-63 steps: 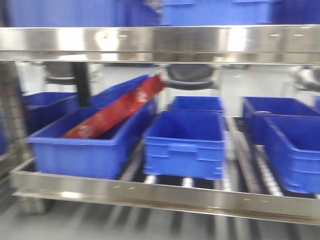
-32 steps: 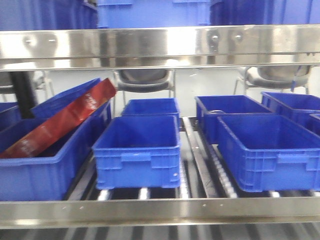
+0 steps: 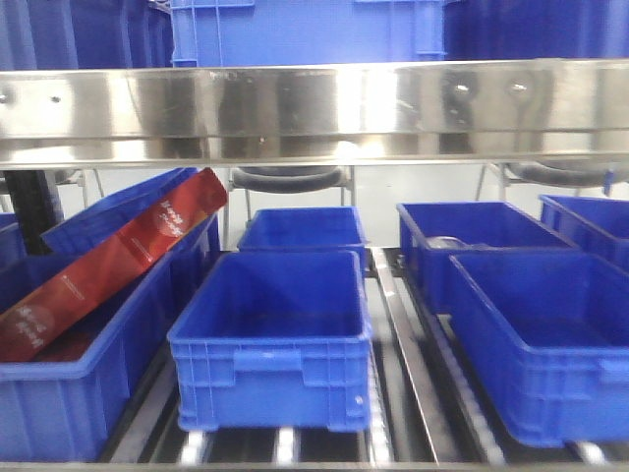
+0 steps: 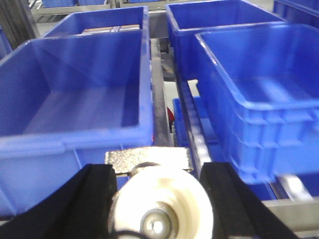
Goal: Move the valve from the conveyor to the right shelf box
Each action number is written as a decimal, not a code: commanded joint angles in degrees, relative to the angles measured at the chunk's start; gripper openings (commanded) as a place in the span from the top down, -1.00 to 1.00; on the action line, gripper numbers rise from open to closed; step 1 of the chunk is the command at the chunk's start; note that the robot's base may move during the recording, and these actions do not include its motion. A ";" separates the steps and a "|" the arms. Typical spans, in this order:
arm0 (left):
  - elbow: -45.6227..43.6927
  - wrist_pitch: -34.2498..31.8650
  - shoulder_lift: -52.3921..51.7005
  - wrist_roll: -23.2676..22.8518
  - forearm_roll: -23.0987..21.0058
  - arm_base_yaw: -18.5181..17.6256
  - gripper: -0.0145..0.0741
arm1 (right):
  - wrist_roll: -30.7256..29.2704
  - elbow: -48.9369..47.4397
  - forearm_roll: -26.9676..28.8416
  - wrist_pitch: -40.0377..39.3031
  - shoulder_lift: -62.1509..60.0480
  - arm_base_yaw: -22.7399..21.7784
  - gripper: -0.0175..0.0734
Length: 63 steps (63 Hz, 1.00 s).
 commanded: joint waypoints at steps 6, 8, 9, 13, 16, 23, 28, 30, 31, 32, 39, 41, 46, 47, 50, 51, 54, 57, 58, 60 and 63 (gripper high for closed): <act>-0.61 -3.31 -0.59 -0.39 -0.38 -0.04 0.92 | -0.35 -0.87 -0.22 -3.53 -0.65 -0.26 0.95; -0.61 -3.31 -0.59 -0.39 -0.38 -0.04 0.92 | -0.35 -0.87 -0.22 -3.53 -0.65 -0.26 0.95; -0.61 -3.31 -0.59 -0.39 -0.38 -0.04 0.92 | -0.35 -0.87 -0.22 -3.53 -0.65 -0.26 0.95; -0.61 -3.31 -0.59 -0.39 -0.38 -0.04 0.92 | -0.35 -0.87 -0.22 -3.53 -0.65 -0.26 0.95; -0.61 -3.31 -0.59 -0.39 -0.38 -0.04 0.92 | -0.35 -0.87 -0.22 -3.53 -0.65 -0.26 0.95; -0.61 -3.31 -0.59 -0.39 -0.38 -0.04 0.92 | -0.35 -0.87 -0.22 -3.53 -0.65 -0.26 0.95; -0.61 -3.31 -0.59 -0.39 -0.38 -0.04 0.92 | -0.35 -0.87 -0.22 -3.53 -0.65 -0.26 0.95; -0.61 -3.31 -0.59 -0.39 -0.38 -0.04 0.92 | -0.35 -0.87 -0.22 -3.53 -0.65 -0.26 0.95; -0.61 -3.31 -0.59 -0.39 -0.38 -0.04 0.92 | -0.35 -0.87 -0.22 -3.53 -0.65 -0.26 0.95; -0.61 -3.31 -0.59 -0.39 -0.38 -0.04 0.92 | -0.35 -0.87 -0.22 -3.53 -0.65 -0.26 0.95; -0.61 -3.31 -0.59 -0.39 -0.38 -0.04 0.92 | -0.35 -0.87 -0.22 -3.53 -0.65 -0.26 0.95; -0.61 -3.31 -0.59 -0.39 -0.38 -0.04 0.92 | -0.35 -0.87 -0.22 -3.53 -0.65 -0.26 0.95; -0.61 -3.31 -0.59 -0.39 -0.38 -0.04 0.92 | -0.35 -0.87 -0.22 -3.53 -0.65 -0.26 0.95; -0.61 -3.31 -0.59 -0.39 -0.38 -0.04 0.92 | -0.35 -0.87 -0.22 -3.53 -0.65 -0.26 0.95; -0.61 -3.31 -0.59 -0.39 -0.38 -0.04 0.92 | -0.35 -0.87 -0.22 -3.53 -0.65 -0.26 0.95; -0.61 -3.31 -0.59 -0.39 -0.38 -0.04 0.92 | -0.35 -0.87 -0.22 -3.53 -0.65 -0.26 0.95; -0.61 -3.32 -0.48 -0.39 -0.38 -0.04 0.92 | -0.35 -0.87 -0.22 -3.53 -0.65 -0.26 0.95; -0.61 -3.32 -0.48 -0.39 -0.38 -0.04 0.92 | -0.35 -0.87 -0.22 -3.53 -0.65 -0.26 0.95; -0.61 -3.32 -0.48 -0.39 -0.38 -0.04 0.92 | -0.35 -0.87 -0.22 -3.53 -0.65 -0.26 0.95; -0.61 -3.32 -0.48 -0.39 -0.38 -0.04 0.92 | -0.35 -0.87 -0.22 -3.53 -0.65 -0.26 0.95; -0.61 -3.32 -0.48 -0.39 -0.38 -0.04 0.92 | -0.35 -0.87 -0.22 -3.53 -0.65 -0.26 0.95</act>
